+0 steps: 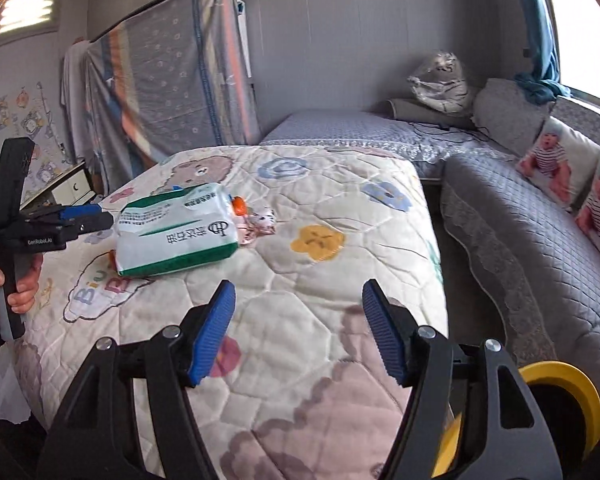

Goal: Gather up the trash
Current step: 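Grasp the white-green printed bag with the right tool while the left tool grasps the orange peel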

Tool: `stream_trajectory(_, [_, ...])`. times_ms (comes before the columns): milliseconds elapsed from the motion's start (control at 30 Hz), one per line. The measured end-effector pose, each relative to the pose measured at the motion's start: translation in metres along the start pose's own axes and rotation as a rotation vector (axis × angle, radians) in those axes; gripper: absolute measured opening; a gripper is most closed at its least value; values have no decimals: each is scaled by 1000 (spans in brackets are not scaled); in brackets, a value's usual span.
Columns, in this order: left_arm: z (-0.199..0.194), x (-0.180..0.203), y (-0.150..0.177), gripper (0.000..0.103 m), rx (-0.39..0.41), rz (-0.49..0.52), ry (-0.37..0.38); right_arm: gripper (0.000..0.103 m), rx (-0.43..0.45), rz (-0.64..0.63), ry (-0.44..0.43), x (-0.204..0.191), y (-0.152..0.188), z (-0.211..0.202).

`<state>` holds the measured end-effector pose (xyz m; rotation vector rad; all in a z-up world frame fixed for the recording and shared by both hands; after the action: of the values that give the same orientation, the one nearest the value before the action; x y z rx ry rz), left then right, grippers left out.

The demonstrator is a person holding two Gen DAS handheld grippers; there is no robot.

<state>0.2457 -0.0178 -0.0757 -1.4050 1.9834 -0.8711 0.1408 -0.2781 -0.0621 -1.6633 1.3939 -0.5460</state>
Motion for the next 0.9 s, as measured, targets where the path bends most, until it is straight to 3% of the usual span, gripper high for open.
stream_trajectory(400, [22, -49, 42, 68, -102, -16, -21, 63, -94, -6, -153, -25, -33, 86])
stream_trajectory(600, [37, -44, 45, 68, -149, 42, 21, 64, -159, 10, -252, -34, -42, 116])
stream_trajectory(900, [68, -37, 43, 67, -224, 78, 71, 65, -245, 34, -286, -34, -43, 154])
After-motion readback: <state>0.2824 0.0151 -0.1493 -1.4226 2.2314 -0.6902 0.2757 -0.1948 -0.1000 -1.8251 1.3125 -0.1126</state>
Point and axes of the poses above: each gripper's, at about its wrist camera, not at the fingertips, and z roughly the way its jaws point, x to its right, y to its underside, the point moved 3 cm from there along z, roughly the way its jaws point, and after that the axes turned 12 degrees about -y, right-handed, at the moved point
